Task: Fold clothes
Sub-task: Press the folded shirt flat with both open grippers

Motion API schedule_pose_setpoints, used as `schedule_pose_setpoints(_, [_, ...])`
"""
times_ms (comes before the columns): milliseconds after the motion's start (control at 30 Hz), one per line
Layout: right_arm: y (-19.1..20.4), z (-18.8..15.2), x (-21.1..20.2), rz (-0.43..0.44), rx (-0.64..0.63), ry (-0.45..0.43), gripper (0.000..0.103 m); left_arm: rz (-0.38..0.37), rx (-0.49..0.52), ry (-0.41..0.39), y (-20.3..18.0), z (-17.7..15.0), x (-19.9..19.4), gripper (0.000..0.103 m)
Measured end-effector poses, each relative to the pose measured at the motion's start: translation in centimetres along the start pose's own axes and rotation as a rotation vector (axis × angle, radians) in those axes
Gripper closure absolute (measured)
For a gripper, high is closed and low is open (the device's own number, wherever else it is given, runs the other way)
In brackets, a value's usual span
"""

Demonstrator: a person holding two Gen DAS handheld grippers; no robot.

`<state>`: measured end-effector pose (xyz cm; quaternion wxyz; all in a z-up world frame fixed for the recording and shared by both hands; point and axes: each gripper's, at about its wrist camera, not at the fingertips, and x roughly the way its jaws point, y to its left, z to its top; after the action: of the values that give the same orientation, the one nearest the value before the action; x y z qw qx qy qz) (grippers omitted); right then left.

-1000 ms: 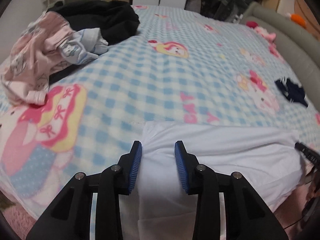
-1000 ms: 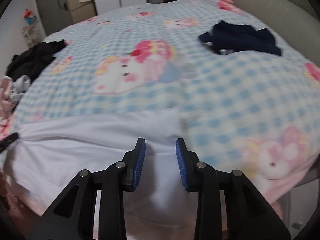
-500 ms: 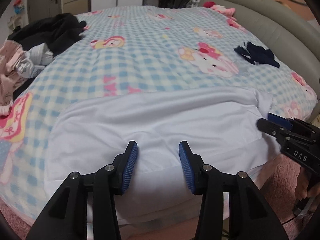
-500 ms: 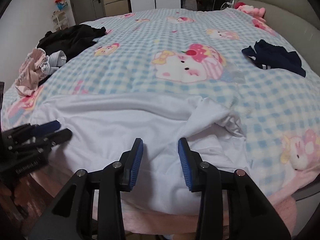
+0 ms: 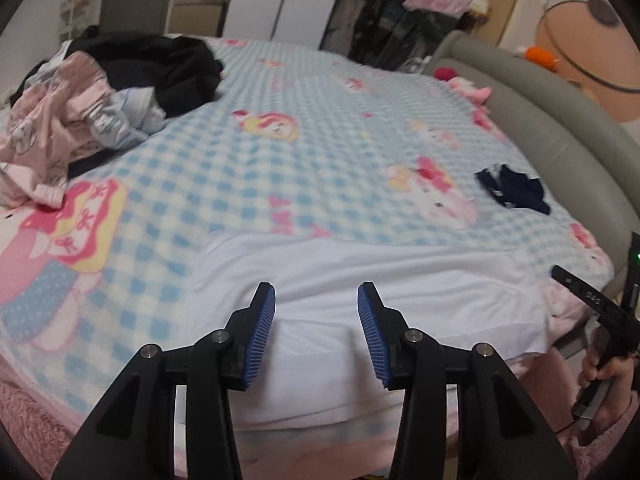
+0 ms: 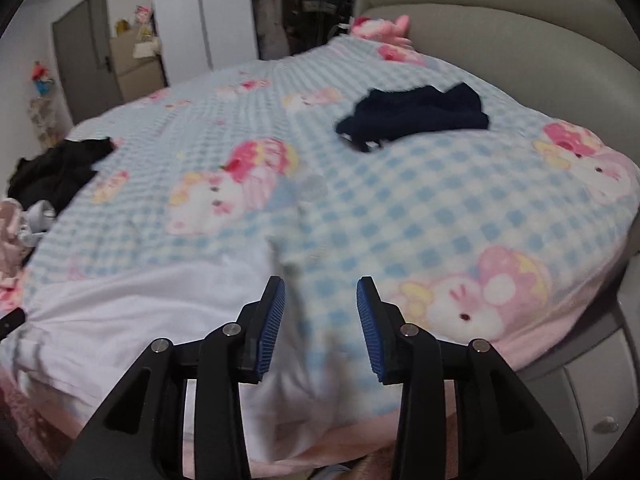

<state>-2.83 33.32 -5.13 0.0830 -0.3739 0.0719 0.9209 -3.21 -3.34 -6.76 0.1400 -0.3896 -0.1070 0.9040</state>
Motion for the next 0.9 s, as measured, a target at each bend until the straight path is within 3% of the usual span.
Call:
schedule_pose_setpoints(167, [5.1,-1.0,-0.3,0.178,-0.059,0.045,0.064,-0.074,0.006,0.078,-1.7,-1.1,1.8,0.054])
schedule_pose_setpoints(233, [7.3,-2.4,0.5,0.211,-0.112,0.1,0.064,-0.063,0.009,0.125,-1.9,-1.7,2.9,0.054])
schedule_pose_setpoints(300, [7.9,-3.7,1.3,0.208,-0.133,0.146,0.064,-0.027,0.025,0.157,-1.8,-2.2,3.5,0.055])
schedule_pose_setpoints(467, [5.9,-4.7,1.4,0.147,-0.109,0.161,0.065,0.016,-0.03,0.101,0.4,-1.8,1.6,0.054])
schedule_pose_setpoints(633, [2.4,-3.9,1.9,0.071,-0.045,0.181,0.064,-0.04,-0.155,0.078,3.4,-1.5,0.3,0.054])
schedule_pose_setpoints(733, [2.1,-3.6,1.4,-0.001,-0.071,0.167,0.064,-0.089,-0.064,0.046,1.3,-1.9,-0.7,0.054])
schedule_pose_setpoints(833, [1.4,-3.1,0.5,0.113,-0.003,0.16,0.064,-0.141,0.042,0.062,-2.2,-2.0,0.0,0.054])
schedule_pose_setpoints(900, [1.9,-3.1,0.8,0.142,-0.021,0.191,0.063,-0.149,0.096,0.097,-4.5,-2.2,1.3,0.054])
